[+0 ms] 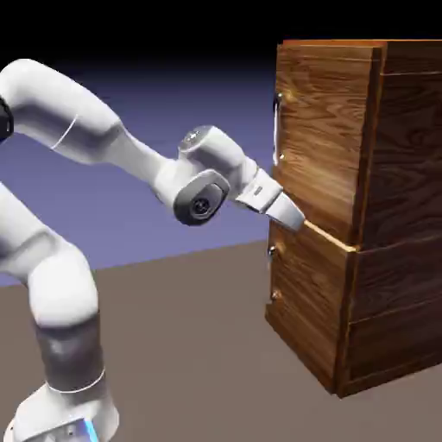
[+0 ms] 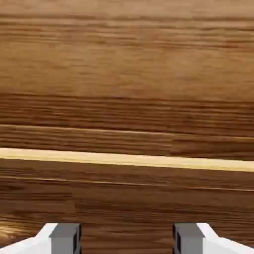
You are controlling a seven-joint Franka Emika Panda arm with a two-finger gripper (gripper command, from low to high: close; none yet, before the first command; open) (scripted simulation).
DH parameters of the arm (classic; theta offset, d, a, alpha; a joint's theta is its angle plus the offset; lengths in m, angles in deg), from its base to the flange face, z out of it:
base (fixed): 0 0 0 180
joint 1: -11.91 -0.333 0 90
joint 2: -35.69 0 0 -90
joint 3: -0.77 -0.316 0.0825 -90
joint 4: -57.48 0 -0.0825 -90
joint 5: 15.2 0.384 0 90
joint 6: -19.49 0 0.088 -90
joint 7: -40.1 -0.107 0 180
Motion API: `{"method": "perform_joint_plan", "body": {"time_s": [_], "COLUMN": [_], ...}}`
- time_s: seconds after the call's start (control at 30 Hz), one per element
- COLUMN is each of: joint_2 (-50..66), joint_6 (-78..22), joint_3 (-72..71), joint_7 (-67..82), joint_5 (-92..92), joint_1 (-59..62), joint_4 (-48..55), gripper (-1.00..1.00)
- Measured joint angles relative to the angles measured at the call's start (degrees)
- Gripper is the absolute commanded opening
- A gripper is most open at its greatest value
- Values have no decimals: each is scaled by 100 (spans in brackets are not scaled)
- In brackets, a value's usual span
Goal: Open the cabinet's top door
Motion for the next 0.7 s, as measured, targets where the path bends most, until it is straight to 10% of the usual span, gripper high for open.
{"method": "perform_joint_plan", "body": {"time_s": [0.7], "joint_2": [-2003], "joint_6": [-574], "joint_3": [-2504], "joint_7": [-4891], "joint_5": [5234], "joint_1": [2159], "joint_4": [635], "gripper": [0]}}
